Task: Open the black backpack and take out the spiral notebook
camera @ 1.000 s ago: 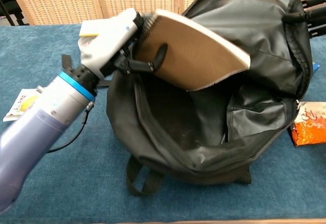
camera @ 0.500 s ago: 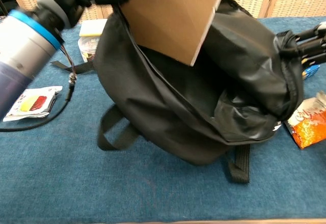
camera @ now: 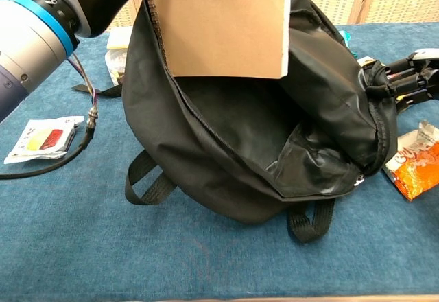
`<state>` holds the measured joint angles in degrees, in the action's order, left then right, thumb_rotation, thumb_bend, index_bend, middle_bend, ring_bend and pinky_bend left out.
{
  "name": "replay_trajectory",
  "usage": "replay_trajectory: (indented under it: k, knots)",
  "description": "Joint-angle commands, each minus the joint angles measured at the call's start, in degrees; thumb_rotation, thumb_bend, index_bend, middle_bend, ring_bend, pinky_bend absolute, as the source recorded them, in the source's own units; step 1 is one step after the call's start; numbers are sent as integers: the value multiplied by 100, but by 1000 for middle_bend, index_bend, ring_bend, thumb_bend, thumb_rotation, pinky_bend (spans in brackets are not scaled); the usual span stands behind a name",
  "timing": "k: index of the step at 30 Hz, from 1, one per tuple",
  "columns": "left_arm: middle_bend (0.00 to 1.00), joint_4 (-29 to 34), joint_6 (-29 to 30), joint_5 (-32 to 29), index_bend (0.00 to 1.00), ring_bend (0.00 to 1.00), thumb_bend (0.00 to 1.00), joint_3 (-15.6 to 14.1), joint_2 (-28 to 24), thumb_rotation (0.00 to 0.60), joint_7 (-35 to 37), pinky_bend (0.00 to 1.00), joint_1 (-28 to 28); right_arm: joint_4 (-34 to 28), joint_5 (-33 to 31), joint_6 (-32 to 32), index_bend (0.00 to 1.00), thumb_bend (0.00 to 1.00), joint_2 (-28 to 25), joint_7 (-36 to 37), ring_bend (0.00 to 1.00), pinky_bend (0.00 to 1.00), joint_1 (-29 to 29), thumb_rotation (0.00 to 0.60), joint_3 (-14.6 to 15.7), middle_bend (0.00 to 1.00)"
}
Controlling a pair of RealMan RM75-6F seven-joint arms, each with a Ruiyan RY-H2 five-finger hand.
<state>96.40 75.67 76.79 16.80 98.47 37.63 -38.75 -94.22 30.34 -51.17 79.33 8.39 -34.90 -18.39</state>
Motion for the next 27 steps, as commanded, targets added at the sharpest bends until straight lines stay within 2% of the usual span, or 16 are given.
replay_trajectory:
  k: [1, 8, 11, 13, 17, 24, 27]
  knots:
    - [653, 69, -42, -35, 749, 490, 585, 25, 4, 600, 13, 559, 65, 26, -2, 10, 658, 646, 17, -7, 532, 515, 12, 600, -4, 644]
    - [653, 192, -157, -169, 749, 490, 585, 167, -52, 600, 101, 559, 138, 70, 11, 25, 659, 646, 44, -24, 532, 515, 38, 600, -27, 644]
    - [653, 359, -328, -429, 749, 490, 586, 313, -163, 600, 211, 559, 168, 89, 15, 29, 659, 646, 63, -41, 532, 515, 41, 600, -34, 644]
    - [653, 508, -526, -838, 749, 490, 587, 526, -258, 600, 367, 559, 194, 101, 19, 31, 659, 646, 80, -58, 532, 515, 41, 600, -36, 644]
    - [653, 557, -682, -1101, 749, 490, 589, 735, -372, 600, 440, 559, 223, 112, 19, 35, 659, 647, 98, -80, 532, 515, 46, 600, -44, 644]
    - [653, 431, -654, -937, 749, 490, 591, 858, -648, 600, 529, 559, 381, 153, -1, 54, 658, 646, 126, -120, 532, 515, 46, 600, -56, 644]
    - [653, -12, -257, -513, 749, 490, 590, 730, -810, 600, 38, 559, 526, 138, -1, 64, 659, 646, 124, -114, 532, 515, 58, 600, -72, 644]
